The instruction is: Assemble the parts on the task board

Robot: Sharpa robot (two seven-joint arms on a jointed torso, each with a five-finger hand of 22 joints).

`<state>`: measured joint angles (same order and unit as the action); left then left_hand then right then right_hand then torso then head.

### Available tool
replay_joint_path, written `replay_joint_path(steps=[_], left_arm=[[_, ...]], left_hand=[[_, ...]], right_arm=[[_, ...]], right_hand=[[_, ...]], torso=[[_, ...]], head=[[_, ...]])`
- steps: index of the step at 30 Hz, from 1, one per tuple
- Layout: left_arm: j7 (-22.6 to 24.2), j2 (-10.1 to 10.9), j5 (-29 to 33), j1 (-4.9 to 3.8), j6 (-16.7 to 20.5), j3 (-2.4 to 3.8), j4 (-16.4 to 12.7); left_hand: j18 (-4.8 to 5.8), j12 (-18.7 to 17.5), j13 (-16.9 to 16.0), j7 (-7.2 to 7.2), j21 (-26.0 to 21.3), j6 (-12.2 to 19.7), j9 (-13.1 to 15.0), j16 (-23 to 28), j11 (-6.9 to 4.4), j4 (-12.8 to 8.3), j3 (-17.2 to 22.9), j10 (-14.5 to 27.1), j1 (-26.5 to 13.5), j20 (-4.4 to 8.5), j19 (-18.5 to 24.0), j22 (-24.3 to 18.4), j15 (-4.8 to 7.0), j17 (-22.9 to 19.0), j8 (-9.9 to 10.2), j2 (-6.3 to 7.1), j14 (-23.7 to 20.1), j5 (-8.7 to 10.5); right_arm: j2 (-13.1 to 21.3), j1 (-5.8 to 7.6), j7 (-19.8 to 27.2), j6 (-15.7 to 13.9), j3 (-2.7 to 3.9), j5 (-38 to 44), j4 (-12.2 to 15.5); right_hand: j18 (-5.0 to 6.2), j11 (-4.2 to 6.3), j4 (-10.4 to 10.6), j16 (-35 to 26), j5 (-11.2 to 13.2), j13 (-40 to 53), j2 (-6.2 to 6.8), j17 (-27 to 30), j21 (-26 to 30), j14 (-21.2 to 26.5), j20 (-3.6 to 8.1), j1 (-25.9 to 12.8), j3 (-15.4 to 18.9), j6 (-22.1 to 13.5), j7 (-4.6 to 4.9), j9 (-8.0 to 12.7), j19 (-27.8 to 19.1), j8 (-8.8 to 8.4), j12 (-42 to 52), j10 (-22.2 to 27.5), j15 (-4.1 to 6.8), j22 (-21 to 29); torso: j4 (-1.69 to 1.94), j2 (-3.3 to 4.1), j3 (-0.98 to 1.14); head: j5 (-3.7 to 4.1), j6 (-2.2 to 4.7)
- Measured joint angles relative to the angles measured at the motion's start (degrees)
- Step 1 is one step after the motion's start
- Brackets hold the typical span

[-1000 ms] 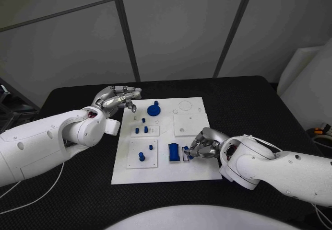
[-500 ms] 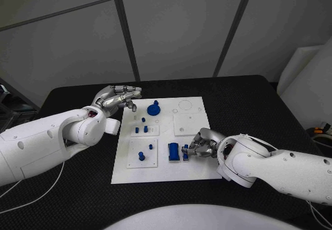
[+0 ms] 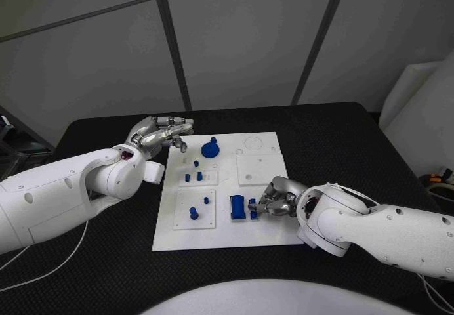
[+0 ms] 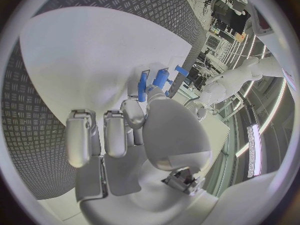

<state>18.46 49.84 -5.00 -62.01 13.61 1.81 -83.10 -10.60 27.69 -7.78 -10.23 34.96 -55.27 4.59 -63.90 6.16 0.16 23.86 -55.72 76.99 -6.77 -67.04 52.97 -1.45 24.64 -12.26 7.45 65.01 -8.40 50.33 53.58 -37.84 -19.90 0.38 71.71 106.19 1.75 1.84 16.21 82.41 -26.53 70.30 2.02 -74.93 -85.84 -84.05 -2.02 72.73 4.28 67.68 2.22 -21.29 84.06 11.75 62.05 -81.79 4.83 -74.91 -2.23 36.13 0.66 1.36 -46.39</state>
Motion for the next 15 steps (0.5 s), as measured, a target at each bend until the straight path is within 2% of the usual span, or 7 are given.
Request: replay_joint_path(steps=[4,7,12,14,15], left_arm=[[0.0,0.0,0.0,0.00,0.0,0.00,0.0],[-0.1,0.0,0.0,0.00,0.0,0.00,0.1],[-0.1,0.0,0.0,0.00,0.0,0.00,0.1],[-0.1,0.0,0.0,0.00,0.0,0.00,0.2],[-0.1,0.0,0.0,0.00,0.0,0.00,0.2]], left_hand=[[0.00,0.0,0.0,0.00,0.0,0.0,0.0,0.0,0.00,0.0,0.0,0.0,0.0,0.00,0.0,0.0,0.00,0.0,0.0,0.00,0.0,0.00],[0.00,0.0,0.0,0.00,0.0,0.0,0.0,0.0,0.00,0.0,0.0,0.0,0.0,0.00,0.0,0.0,0.00,0.0,0.0,0.00,0.0,0.00],[0.00,0.0,0.0,0.00,0.0,0.0,0.0,0.0,0.00,0.0,0.0,0.0,0.0,0.00,0.0,0.0,0.00,0.0,0.0,0.00,0.0,0.00],[0.00,0.0,0.0,0.00,0.0,0.0,0.0,0.0,0.00,0.0,0.0,0.0,0.0,0.00,0.0,0.0,0.00,0.0,0.0,0.00,0.0,0.00],[0.00,0.0,0.0,0.00,0.0,0.0,0.0,0.0,0.00,0.0,0.0,0.0,0.0,0.00,0.0,0.0,0.00,0.0,0.0,0.00,0.0,0.00]], right_arm=[[0.2,0.00,0.0,0.4,0.00,0.0,0.2],[0.4,-0.01,0.0,0.5,-0.01,0.4,0.6],[1.0,-0.02,0.7,-0.1,-0.02,1.6,1.1],[1.4,-0.02,1.3,-0.7,-0.02,2.2,1.3],[1.6,-0.02,1.6,-1.0,-0.02,2.5,1.3]], right_hand=[[0.01,0.00,0.2,0.0,2.0,0.0,0.42,0.0,0.0,0.0,0.00,0.4,0.8,0.0,0.00,-0.2,0.0,0.00,0.0,0.0,0.00,0.0],[0.01,0.00,0.3,0.0,5.3,0.0,0.86,0.0,0.0,0.0,0.00,0.1,2.1,0.0,0.00,-0.4,0.0,0.00,0.0,0.0,0.00,0.0],[0.00,-0.22,0.5,-0.5,11.0,-0.7,2.38,0.0,0.3,0.0,0.00,-1.4,4.6,-0.8,0.83,-0.5,0.0,0.00,-1.2,0.2,0.00,0.0],[0.01,-0.41,0.5,-0.5,12.0,-0.9,2.50,0.0,0.7,0.0,0.00,-1.6,4.9,-1.2,0.82,-0.5,0.0,-0.28,-1.4,0.4,0.00,0.0],[0.01,-0.53,0.5,-0.7,12.3,-1.0,2.63,0.0,0.7,0.0,0.00,-1.7,5.2,-1.5,1.12,-0.5,0.0,-0.30,-1.7,0.5,0.00,0.0]], torso=[[0.00,-0.01,0.00],[-0.01,-0.01,0.01],[-0.03,-0.02,0.02],[-0.03,-0.02,0.02],[-0.03,-0.02,0.01]], head=[[-0.02,-0.04],[-0.05,-0.04],[-0.05,0.07],[-0.01,0.12],[0.03,0.16]])
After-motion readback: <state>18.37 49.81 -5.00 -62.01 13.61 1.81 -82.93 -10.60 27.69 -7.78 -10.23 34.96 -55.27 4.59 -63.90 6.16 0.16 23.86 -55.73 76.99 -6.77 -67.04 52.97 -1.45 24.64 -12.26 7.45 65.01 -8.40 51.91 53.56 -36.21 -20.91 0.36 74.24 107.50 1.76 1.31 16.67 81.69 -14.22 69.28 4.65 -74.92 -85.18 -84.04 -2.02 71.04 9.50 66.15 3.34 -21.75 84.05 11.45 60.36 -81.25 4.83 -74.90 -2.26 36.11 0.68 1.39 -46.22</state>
